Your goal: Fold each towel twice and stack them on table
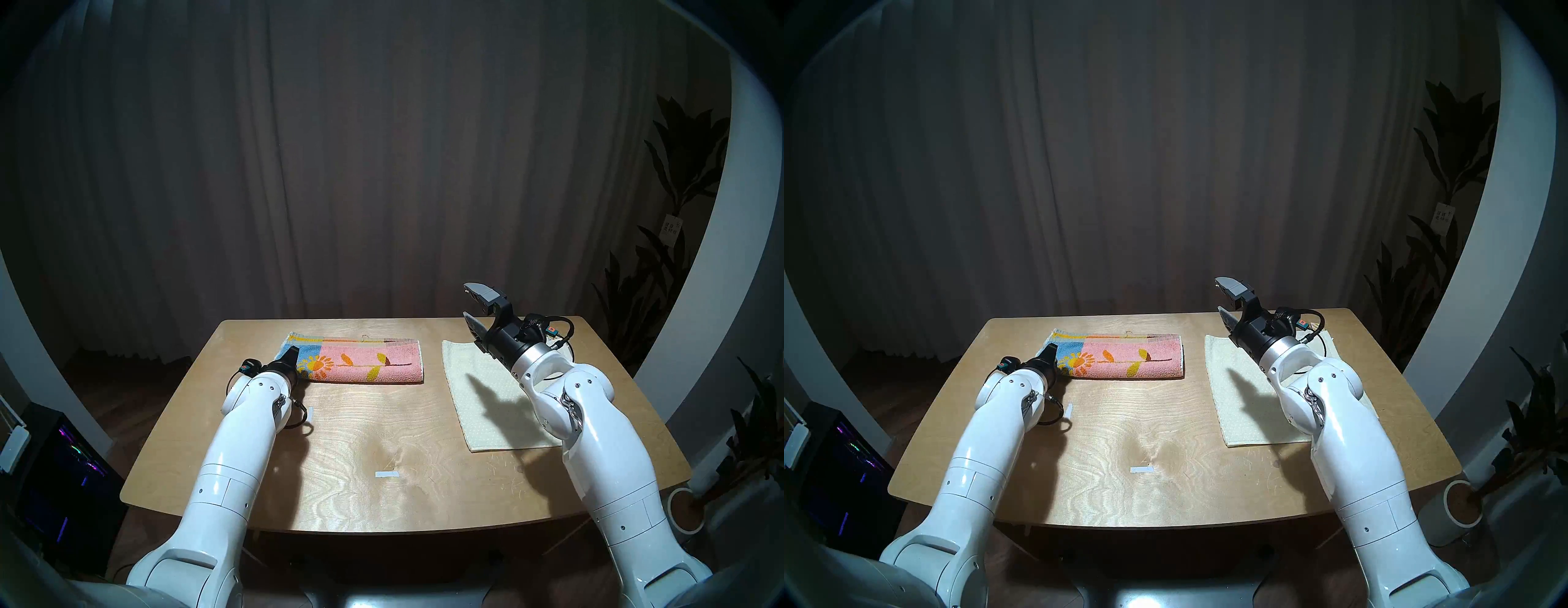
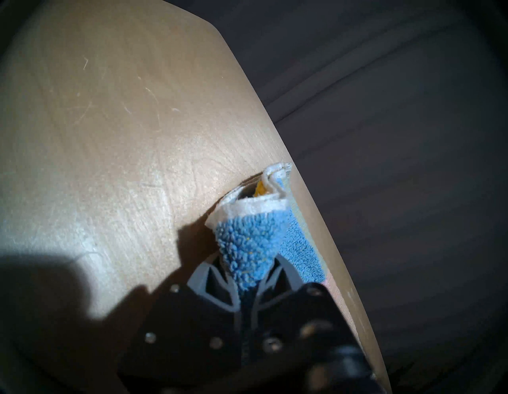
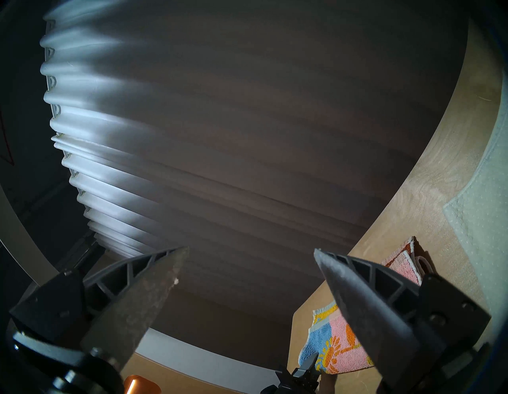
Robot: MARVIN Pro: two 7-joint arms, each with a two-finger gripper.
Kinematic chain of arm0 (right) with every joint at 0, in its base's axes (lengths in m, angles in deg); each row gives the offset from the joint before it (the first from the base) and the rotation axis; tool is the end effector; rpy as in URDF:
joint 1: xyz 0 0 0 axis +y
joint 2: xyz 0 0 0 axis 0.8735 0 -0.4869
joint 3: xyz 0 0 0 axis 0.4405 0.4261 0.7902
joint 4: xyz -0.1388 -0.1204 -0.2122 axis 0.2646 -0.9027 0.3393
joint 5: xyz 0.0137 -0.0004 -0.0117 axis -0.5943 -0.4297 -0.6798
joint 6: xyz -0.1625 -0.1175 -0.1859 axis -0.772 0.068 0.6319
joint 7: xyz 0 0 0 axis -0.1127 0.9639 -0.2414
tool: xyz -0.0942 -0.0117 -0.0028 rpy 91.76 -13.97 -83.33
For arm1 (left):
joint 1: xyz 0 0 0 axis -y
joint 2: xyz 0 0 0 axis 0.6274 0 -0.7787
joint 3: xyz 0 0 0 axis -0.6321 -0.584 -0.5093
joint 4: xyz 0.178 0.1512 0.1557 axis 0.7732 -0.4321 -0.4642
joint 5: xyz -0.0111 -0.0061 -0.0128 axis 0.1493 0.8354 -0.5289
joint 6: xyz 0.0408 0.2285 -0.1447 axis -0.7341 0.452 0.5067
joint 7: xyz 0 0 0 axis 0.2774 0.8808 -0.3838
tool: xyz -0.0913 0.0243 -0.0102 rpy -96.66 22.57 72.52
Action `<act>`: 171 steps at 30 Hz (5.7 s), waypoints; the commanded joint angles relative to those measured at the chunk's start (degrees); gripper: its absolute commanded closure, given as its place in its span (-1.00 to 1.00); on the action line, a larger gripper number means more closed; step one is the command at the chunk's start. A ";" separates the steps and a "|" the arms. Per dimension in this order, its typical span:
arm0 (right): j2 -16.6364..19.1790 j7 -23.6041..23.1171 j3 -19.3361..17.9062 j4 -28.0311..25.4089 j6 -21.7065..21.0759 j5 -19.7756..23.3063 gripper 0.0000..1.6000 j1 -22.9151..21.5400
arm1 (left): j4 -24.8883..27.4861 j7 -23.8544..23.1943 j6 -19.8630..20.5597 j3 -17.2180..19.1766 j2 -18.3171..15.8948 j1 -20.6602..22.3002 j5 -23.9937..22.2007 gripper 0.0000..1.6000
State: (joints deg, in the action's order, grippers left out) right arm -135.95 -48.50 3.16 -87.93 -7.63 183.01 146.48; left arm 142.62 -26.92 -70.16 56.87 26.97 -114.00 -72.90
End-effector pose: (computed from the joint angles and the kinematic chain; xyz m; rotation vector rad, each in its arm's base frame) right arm 0.3910 -0.0058 -0.2201 -1.4308 0.6131 -1.1066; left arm 0.4427 0.0643 -0.3459 2.0102 1.2654 1.2819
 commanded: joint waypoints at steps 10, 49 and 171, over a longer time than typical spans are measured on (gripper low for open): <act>0.21 -0.76 -0.19 -0.04 0.16 -0.67 -1.00 -0.49 | 11.03 -0.41 -3.62 -0.18 -0.74 -2.95 2.84 1.00; 1.71 -1.62 -0.78 1.80 3.56 -7.52 -1.00 0.49 | 23.66 -0.44 -0.28 -6.66 -5.24 -6.98 10.76 1.00; 7.67 -6.96 -6.54 7.25 4.34 -9.40 -1.00 -1.38 | -14.90 4.25 -3.18 -38.59 15.34 17.18 35.60 -1.00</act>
State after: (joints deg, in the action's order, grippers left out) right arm -128.45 -55.19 -2.91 -79.83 -3.73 173.78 146.55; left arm 122.99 -21.77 -73.49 18.28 42.31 -96.15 -36.73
